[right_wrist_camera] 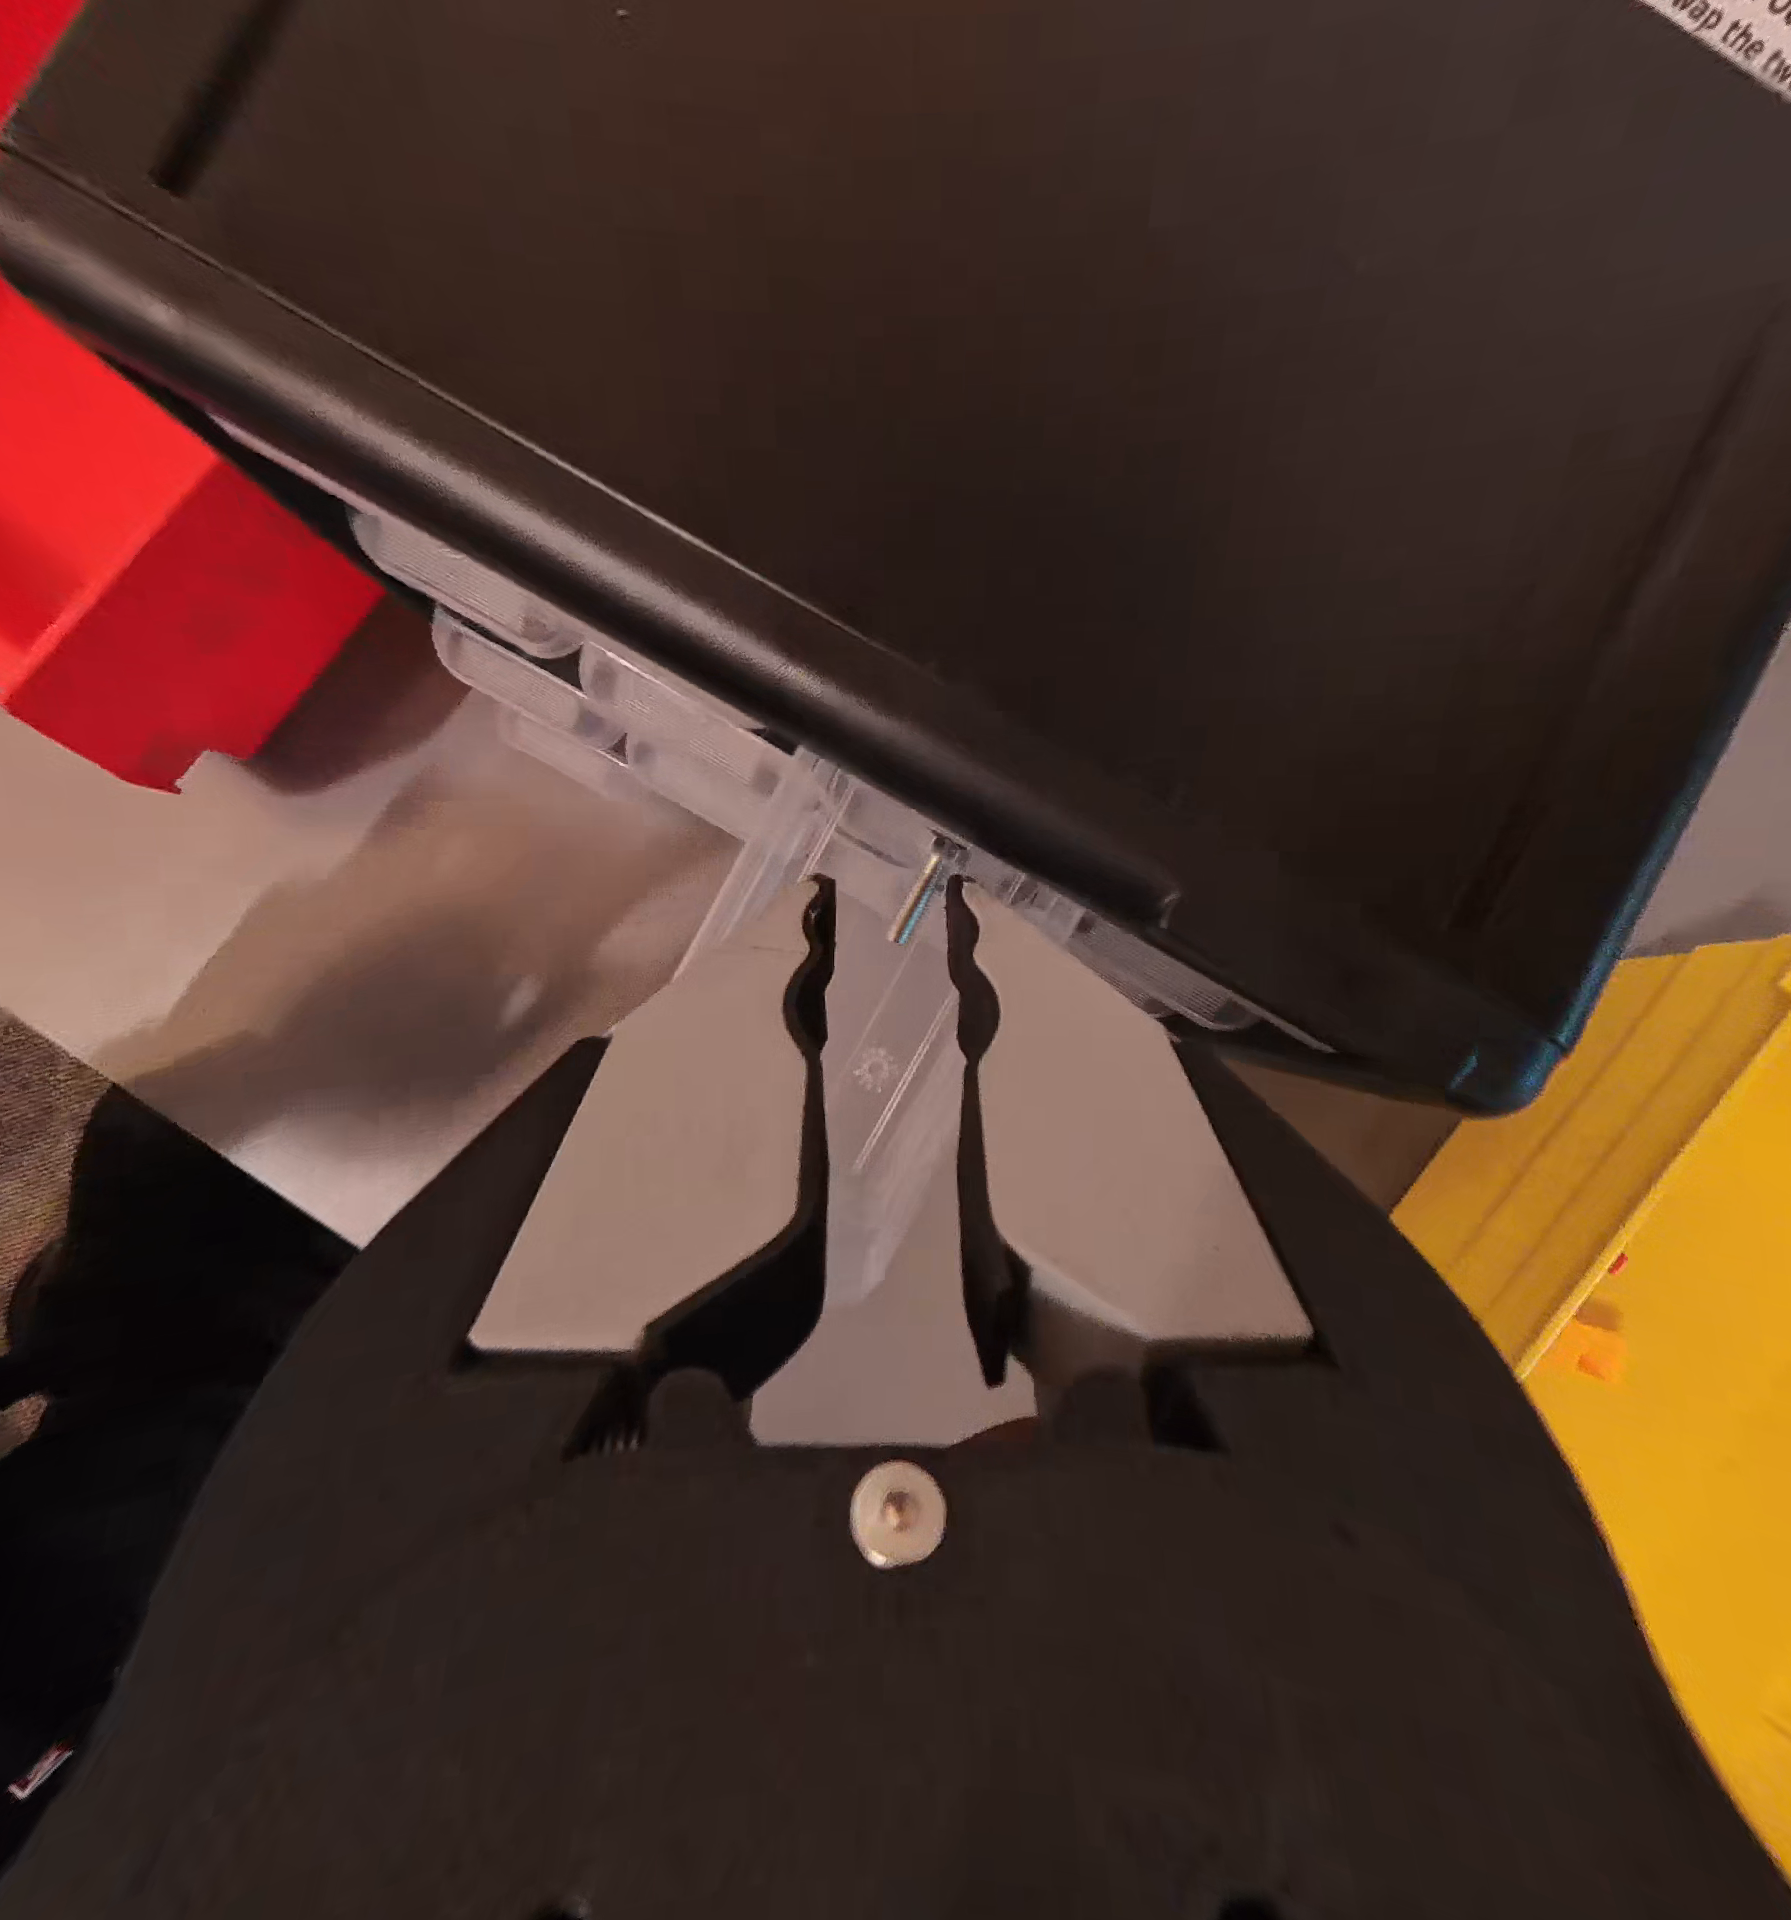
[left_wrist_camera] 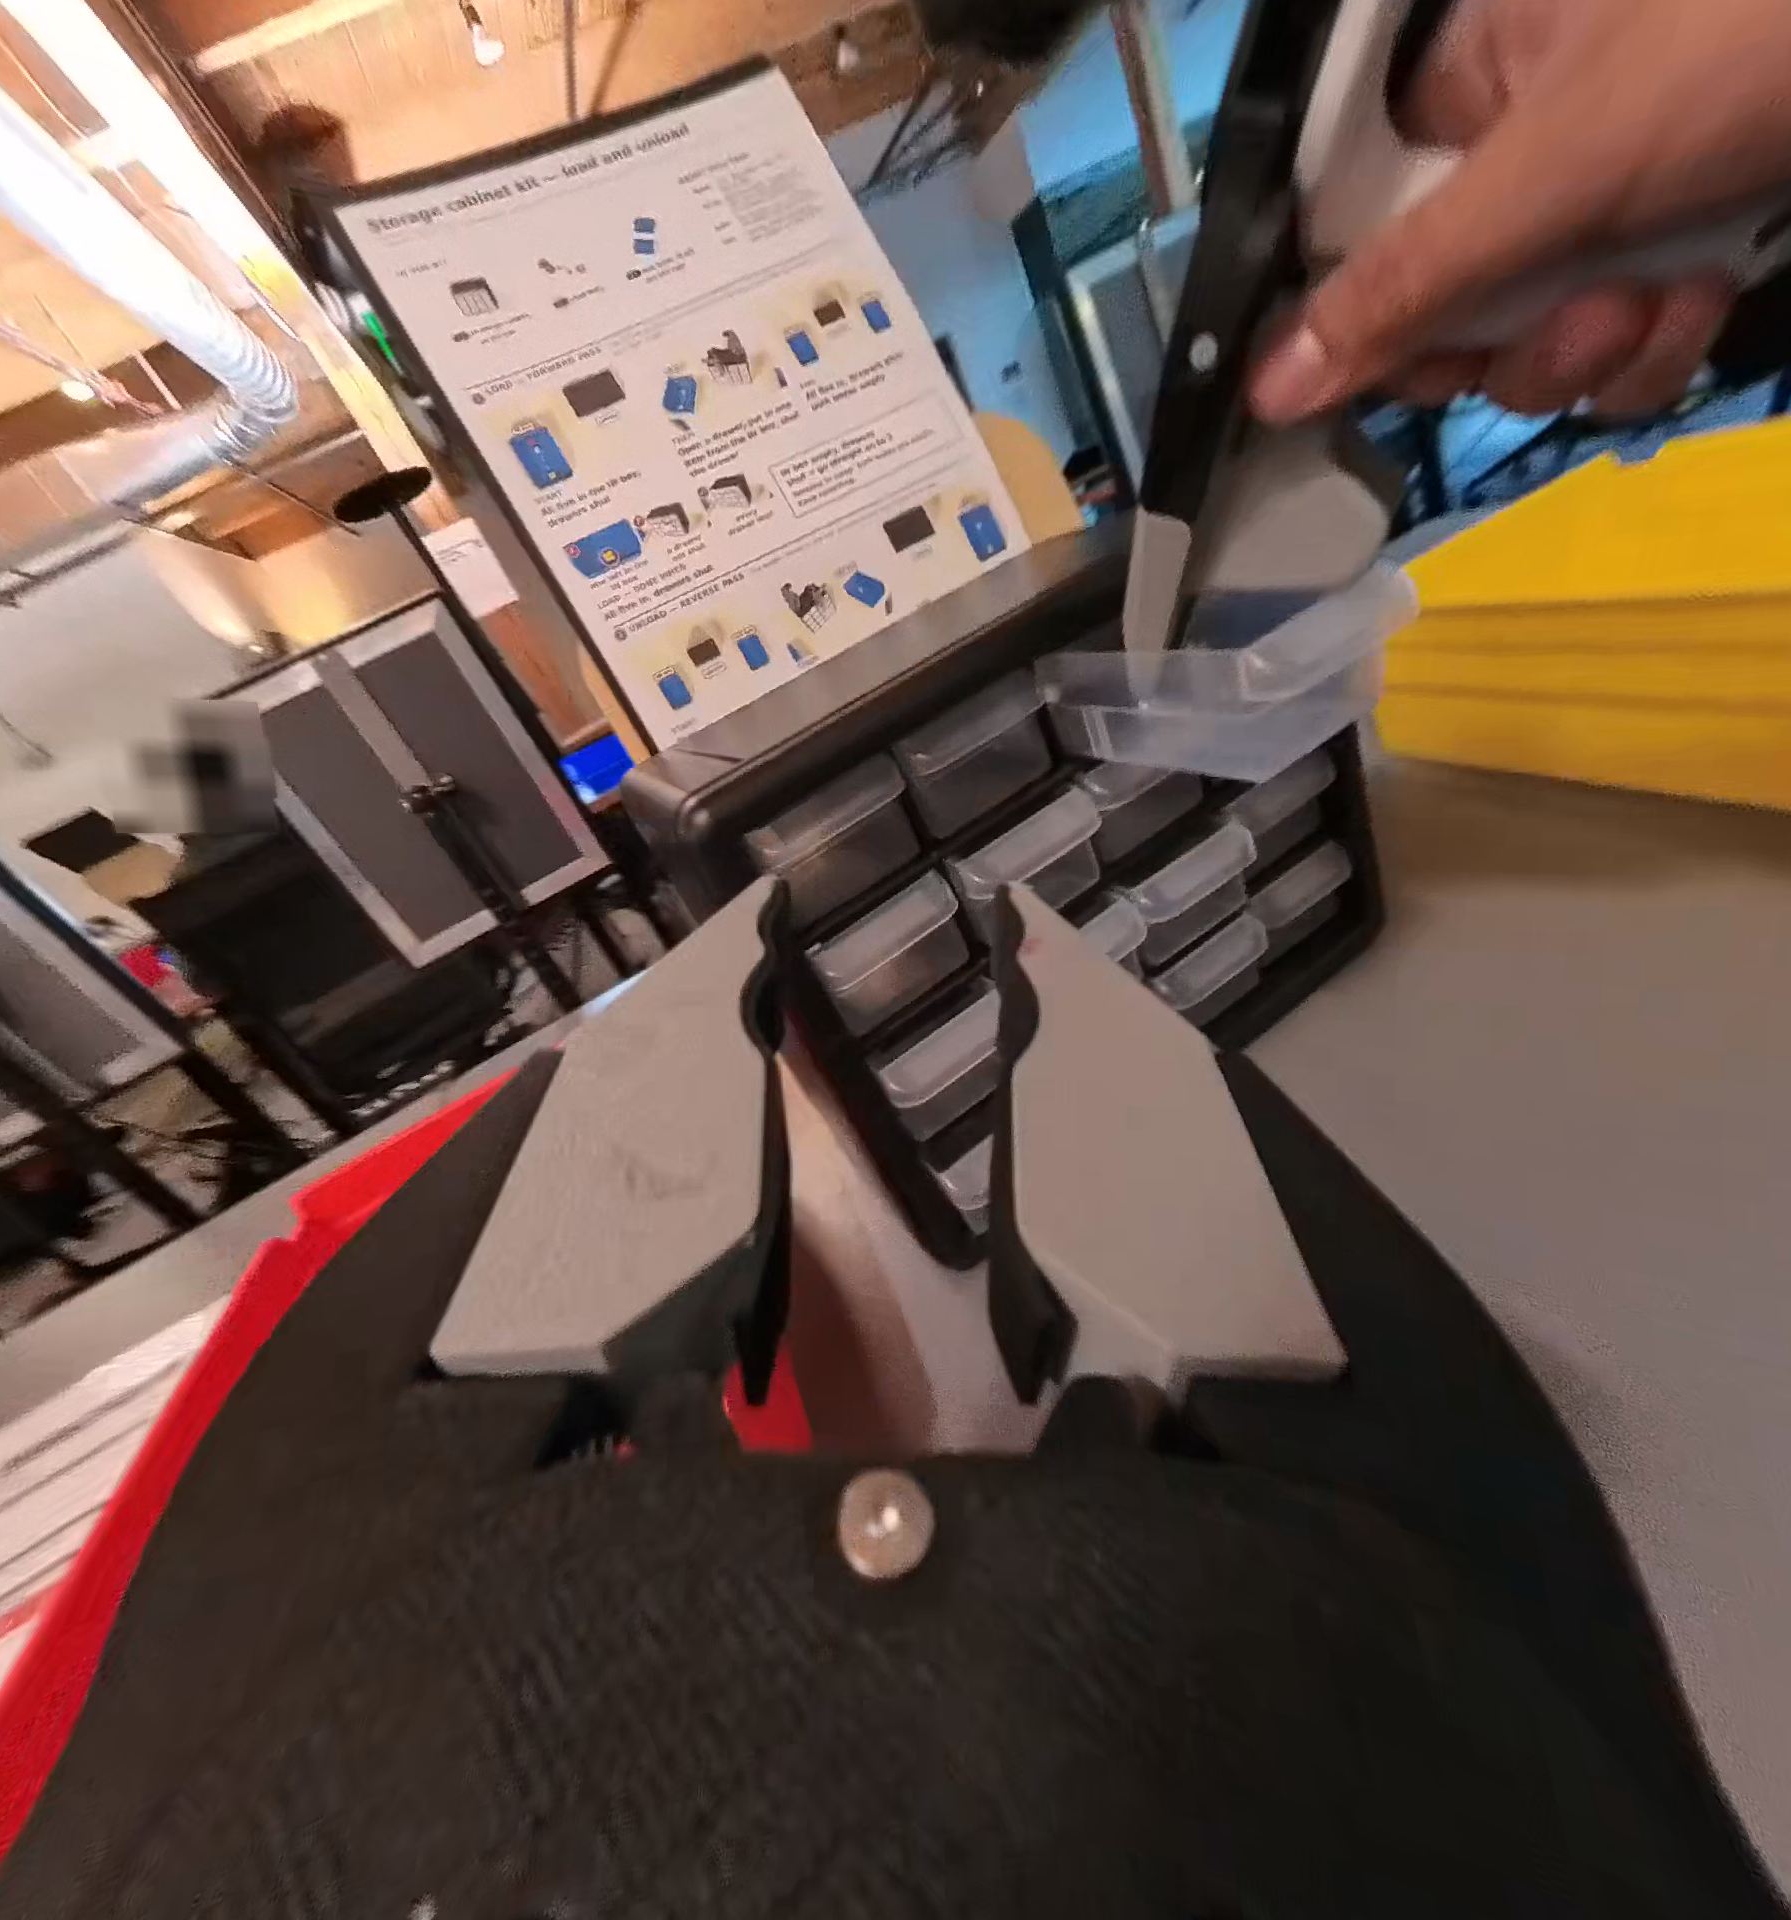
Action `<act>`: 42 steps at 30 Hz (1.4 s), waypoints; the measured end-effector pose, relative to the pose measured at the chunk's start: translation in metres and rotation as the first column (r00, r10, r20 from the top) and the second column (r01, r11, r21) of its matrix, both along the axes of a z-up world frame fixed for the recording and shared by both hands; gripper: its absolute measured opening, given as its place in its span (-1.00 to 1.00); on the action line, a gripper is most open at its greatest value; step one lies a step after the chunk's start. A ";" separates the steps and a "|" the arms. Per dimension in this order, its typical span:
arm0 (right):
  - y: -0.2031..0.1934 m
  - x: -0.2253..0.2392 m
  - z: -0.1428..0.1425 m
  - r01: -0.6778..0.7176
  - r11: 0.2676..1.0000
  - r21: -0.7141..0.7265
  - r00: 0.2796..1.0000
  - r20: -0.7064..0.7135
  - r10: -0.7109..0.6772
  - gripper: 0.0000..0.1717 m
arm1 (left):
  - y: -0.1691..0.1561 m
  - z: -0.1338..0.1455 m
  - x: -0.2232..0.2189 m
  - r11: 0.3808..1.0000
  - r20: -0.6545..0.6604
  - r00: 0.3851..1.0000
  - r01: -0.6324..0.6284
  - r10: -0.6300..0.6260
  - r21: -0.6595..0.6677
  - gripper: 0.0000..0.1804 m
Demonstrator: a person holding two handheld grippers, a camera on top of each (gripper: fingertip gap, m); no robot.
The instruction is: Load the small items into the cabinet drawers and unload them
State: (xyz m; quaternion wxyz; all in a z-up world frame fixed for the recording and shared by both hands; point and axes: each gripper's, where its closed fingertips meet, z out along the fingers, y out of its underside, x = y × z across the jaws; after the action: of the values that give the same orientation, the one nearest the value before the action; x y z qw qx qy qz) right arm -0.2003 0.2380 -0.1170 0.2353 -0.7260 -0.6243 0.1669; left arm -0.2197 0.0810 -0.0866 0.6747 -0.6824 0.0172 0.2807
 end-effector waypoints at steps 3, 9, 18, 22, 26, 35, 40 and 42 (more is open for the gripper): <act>0.004 -0.001 -0.003 0.024 0.999 0.029 0.999 0.041 -0.026 -0.85 | -0.008 0.004 -0.003 1.000 0.029 0.999 0.016 -0.016 0.011 -0.60; 0.012 0.001 -0.013 0.049 0.989 0.136 0.984 0.163 -0.071 -0.92 | -0.013 0.016 0.010 0.999 -0.006 0.999 0.032 -0.032 0.033 -0.60; 0.005 0.002 -0.017 0.063 0.995 0.073 0.971 0.226 -0.078 -0.91 | -0.013 0.016 0.019 0.999 -0.041 0.999 0.036 -0.035 0.016 -0.61; 0.004 0.003 -0.017 0.025 0.996 0.091 0.971 0.236 -0.046 -0.95 | -0.014 0.016 0.016 0.999 -0.033 0.999 0.035 -0.034 0.018 -0.62; -0.001 0.003 -0.010 -0.007 0.997 0.079 0.978 0.208 -0.010 -0.97 | -0.014 0.015 0.014 1.000 -0.042 0.999 0.026 -0.025 0.011 -0.63; 0.003 0.026 0.044 -0.022 1.000 0.004 1.000 -0.023 0.022 -0.97 | -0.009 0.011 0.016 1.000 -0.056 0.998 0.022 -0.022 -0.002 -0.64; 0.062 0.081 0.081 0.103 0.994 -0.019 0.979 -0.174 -0.105 -0.98 | -0.004 0.004 0.018 0.999 -0.051 0.998 0.030 -0.031 -0.022 -0.63; 0.099 0.110 0.082 0.183 0.983 -0.014 0.964 -0.194 -0.182 -0.98 | -0.001 0.001 0.018 0.999 -0.062 0.998 0.024 -0.027 -0.039 -0.63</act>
State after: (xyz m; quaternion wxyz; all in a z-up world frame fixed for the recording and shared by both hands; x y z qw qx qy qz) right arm -0.0906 0.3371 -0.0354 0.3110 -0.7602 -0.5291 0.2132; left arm -0.2013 0.0799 -0.0858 0.6641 -0.6858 0.0524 0.2931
